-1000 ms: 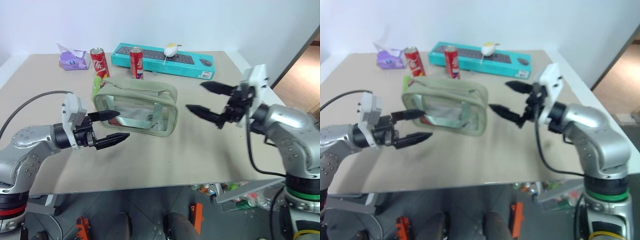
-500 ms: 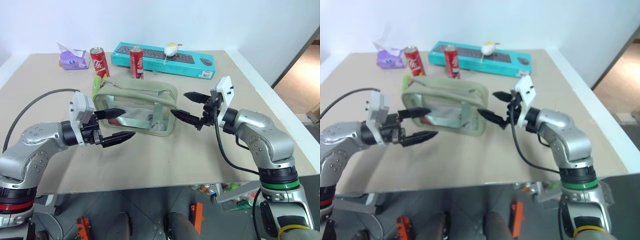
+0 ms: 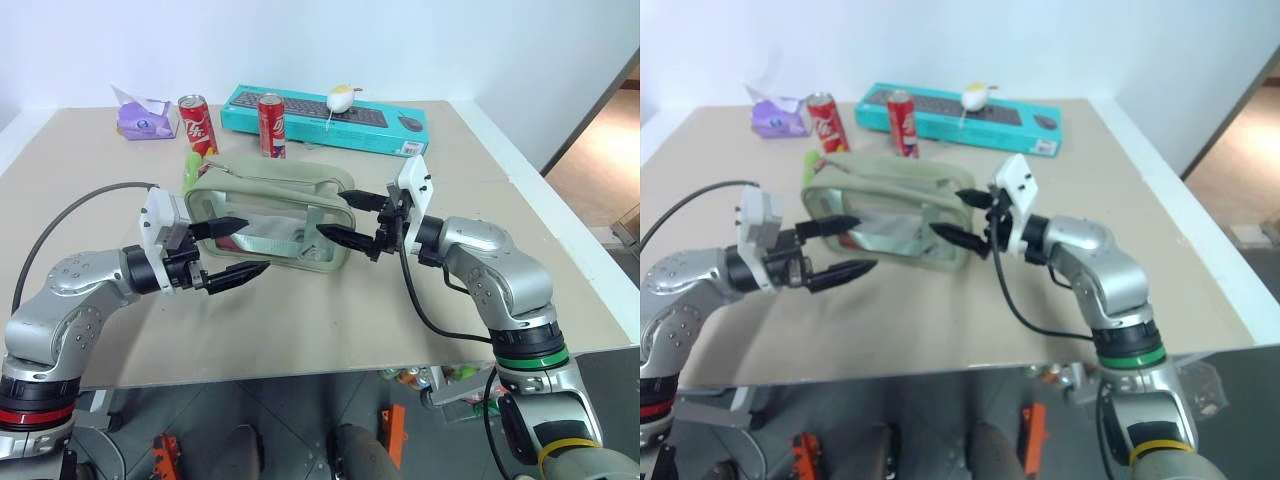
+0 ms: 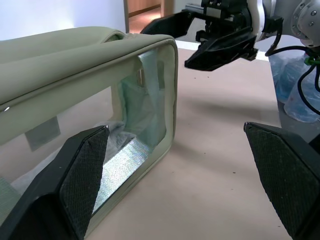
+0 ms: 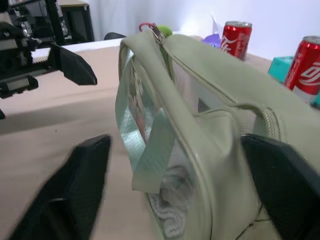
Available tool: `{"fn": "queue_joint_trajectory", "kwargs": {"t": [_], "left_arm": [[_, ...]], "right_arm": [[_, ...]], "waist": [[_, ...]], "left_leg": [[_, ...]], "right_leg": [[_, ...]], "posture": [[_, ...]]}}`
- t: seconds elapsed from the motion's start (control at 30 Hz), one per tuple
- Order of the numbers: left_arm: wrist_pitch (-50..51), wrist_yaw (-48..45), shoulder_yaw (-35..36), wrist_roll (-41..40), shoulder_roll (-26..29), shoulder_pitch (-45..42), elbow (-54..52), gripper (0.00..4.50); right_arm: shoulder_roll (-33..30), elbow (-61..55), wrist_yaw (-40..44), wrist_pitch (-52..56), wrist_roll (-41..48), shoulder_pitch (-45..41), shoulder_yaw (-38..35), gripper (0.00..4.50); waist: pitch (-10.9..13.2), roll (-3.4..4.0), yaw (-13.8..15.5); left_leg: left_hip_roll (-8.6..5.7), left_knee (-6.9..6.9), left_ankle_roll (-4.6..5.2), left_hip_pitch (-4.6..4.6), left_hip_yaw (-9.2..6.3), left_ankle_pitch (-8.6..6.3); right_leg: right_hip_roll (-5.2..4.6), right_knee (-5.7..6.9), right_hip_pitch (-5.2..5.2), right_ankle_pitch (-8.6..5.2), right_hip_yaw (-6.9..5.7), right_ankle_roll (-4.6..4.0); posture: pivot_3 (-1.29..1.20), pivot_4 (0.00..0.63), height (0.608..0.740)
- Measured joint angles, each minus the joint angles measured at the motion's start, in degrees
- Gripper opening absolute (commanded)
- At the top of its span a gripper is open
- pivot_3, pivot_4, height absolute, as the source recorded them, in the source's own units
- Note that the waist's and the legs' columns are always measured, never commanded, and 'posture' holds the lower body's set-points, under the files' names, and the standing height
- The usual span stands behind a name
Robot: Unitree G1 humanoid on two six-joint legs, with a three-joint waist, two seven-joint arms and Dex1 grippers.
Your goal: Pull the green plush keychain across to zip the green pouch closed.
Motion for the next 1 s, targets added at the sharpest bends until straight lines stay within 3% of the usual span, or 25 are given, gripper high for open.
{"fn": "queue_joint_trajectory", "kwargs": {"t": [0.03,0.07,0.1,0.3,0.7,1.0], "left_arm": [[0.00,0.14,0.00,0.08,-0.03,0.00,0.00,4.50],[0.00,0.31,0.00,0.12,-0.08,0.00,0.00,4.50],[0.00,0.51,-0.01,0.33,-0.28,0.00,0.00,4.50],[-0.01,0.52,-0.04,0.65,-0.71,-0.03,0.43,4.50],[-0.05,0.54,-1.15,1.11,-1.47,-1.17,1.34,4.50],[-0.04,0.53,-1.39,1.12,-1.39,-1.44,2.18,4.50]], "right_arm": [[0.04,0.02,0.00,-0.09,-0.17,0.00,0.00,2.98],[0.06,0.02,0.01,-0.16,-0.28,-0.01,0.00,2.66],[0.14,0.25,0.05,-0.35,-0.79,-0.06,0.00,2.15],[0.51,0.75,0.15,-0.71,-1.62,-0.06,0.00,0.04],[-0.45,0.89,3.12,-1.50,-1.70,-0.06,-0.20,0.01],[-11.20,5.98,19.16,-7.88,0.21,-2.68,-2.61,0.01]], "waist": [[0.00,0.00,0.00],[0.00,0.00,0.00],[0.00,0.00,0.00],[0.00,0.00,0.00],[0.00,0.00,0.01],[0.03,0.03,0.14]], "left_leg": [[0.00,0.00,0.00,0.00,0.01,0.00],[0.00,0.00,0.00,0.00,0.01,0.00],[0.01,0.00,0.00,0.00,0.00,0.00],[0.01,0.00,0.00,0.00,0.00,0.00],[0.00,-0.01,0.00,-0.01,0.00,0.00],[-0.02,0.01,0.00,0.01,0.00,0.00]], "right_leg": [[0.00,0.00,0.00,0.00,0.00,0.00],[0.00,0.00,0.00,0.00,0.00,0.00],[0.00,0.00,0.00,0.00,-0.01,0.00],[0.00,0.00,0.00,0.00,0.00,0.00],[0.00,0.00,0.00,-0.01,0.00,0.00],[-0.01,-0.01,0.01,-0.02,-0.01,0.02]], "posture": [[0.00,0.150,0.740],[0.00,0.150,0.740],[0.00,0.150,0.740],[0.00,0.150,0.740],[0.00,0.150,0.740],[0.00,0.150,0.740]]}}
